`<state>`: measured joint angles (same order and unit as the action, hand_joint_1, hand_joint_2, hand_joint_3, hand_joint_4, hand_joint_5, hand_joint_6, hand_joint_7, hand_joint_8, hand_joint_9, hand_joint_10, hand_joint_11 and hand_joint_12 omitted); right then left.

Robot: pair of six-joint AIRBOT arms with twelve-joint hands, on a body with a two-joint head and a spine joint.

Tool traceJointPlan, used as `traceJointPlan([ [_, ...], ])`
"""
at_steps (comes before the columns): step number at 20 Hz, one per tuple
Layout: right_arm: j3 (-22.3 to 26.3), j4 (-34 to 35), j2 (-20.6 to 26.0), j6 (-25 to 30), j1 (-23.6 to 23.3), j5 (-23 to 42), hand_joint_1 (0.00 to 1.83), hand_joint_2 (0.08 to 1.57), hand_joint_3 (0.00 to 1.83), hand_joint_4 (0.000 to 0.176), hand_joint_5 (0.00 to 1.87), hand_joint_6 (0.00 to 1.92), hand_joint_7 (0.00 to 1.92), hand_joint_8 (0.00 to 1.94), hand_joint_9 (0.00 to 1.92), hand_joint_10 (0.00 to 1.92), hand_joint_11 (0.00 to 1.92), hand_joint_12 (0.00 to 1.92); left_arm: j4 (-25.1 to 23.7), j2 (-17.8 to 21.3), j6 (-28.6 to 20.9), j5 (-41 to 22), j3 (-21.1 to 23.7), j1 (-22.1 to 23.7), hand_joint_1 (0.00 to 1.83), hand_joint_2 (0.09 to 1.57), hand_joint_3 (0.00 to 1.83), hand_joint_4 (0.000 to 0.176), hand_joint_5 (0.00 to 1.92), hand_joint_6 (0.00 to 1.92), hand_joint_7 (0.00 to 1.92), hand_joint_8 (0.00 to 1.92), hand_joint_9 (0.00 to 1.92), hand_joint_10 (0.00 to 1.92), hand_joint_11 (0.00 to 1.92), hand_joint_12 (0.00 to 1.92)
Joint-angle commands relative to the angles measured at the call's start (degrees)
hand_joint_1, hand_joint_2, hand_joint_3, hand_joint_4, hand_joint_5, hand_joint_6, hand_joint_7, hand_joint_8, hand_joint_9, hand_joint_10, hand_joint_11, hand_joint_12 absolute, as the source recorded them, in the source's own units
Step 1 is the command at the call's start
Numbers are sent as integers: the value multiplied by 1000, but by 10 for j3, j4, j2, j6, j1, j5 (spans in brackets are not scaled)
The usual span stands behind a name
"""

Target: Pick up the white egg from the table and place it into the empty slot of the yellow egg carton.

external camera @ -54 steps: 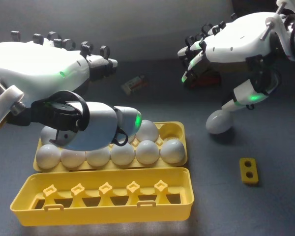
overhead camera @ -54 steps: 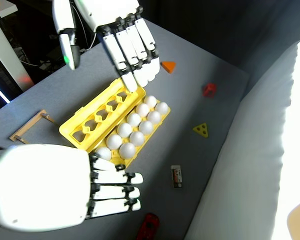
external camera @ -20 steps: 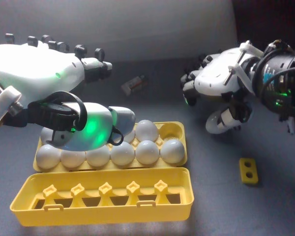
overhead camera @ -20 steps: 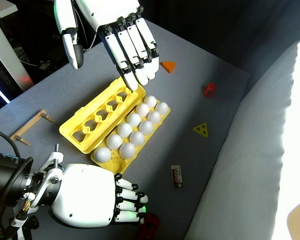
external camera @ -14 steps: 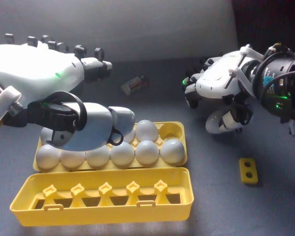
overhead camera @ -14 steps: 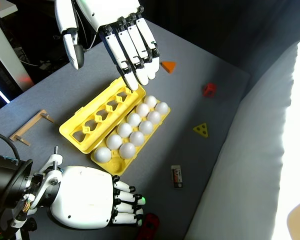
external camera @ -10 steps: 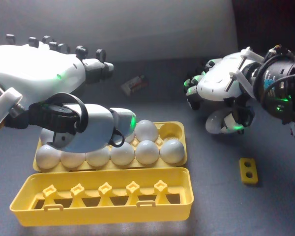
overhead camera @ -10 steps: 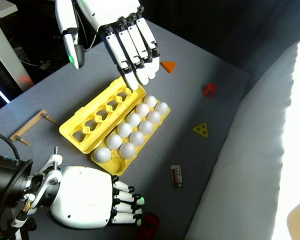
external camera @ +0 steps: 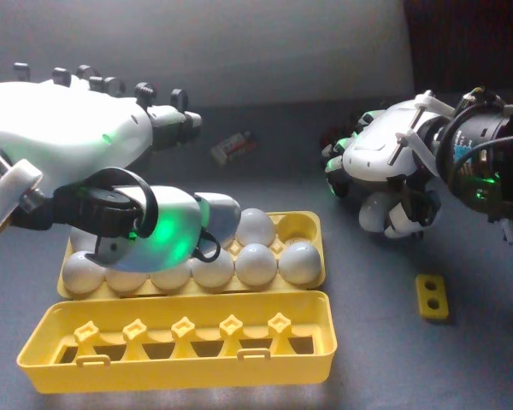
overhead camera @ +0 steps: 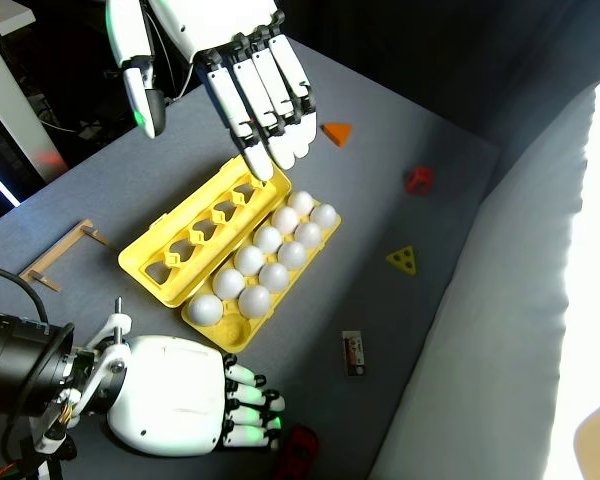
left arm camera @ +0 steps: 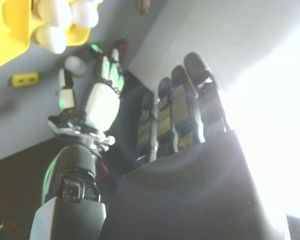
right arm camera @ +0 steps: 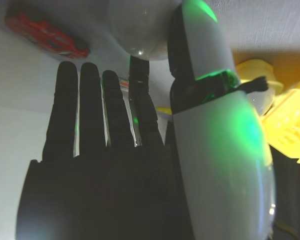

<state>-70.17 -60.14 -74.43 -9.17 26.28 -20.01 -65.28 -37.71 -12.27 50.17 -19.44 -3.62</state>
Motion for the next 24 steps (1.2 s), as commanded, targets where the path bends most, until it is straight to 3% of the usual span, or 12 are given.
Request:
traceJointPlan([
  [1,-2,-19,-2,-1,-2,15,1114,1067,0,0,261,742,86,5,171,7,0,498,-45,0,-2,-3,1,10,0,1312,1,19,143,0,170,0,169,1,0,705],
  [18,-14,-21,-9,1,5,15,1087,1061,0,0,324,778,137,12,181,8,0,501,-43,0,2,0,3,13,0,1312,0,19,136,0,165,0,168,0,0,663],
  [21,-14,-21,-9,1,5,15,1089,1059,0,0,508,856,204,31,200,15,0,500,-42,0,2,3,4,14,0,1314,1,19,141,2,165,0,168,0,0,630],
  [22,-14,-21,-9,1,5,16,1061,1160,11,0,754,1164,245,29,203,15,0,518,-42,0,2,3,4,14,0,1314,1,19,143,1,165,0,168,0,0,599],
  [23,-14,-21,-9,1,5,17,1085,1163,1,0,876,1173,409,57,240,28,0,555,-41,0,2,4,4,14,0,1314,0,24,140,0,166,0,169,0,0,566],
  [24,-14,-21,-9,1,4,18,1085,1163,1,0,876,1173,409,57,240,28,0,555,-39,0,1,8,4,15,0,1314,0,24,140,0,166,0,169,0,0,566],
])
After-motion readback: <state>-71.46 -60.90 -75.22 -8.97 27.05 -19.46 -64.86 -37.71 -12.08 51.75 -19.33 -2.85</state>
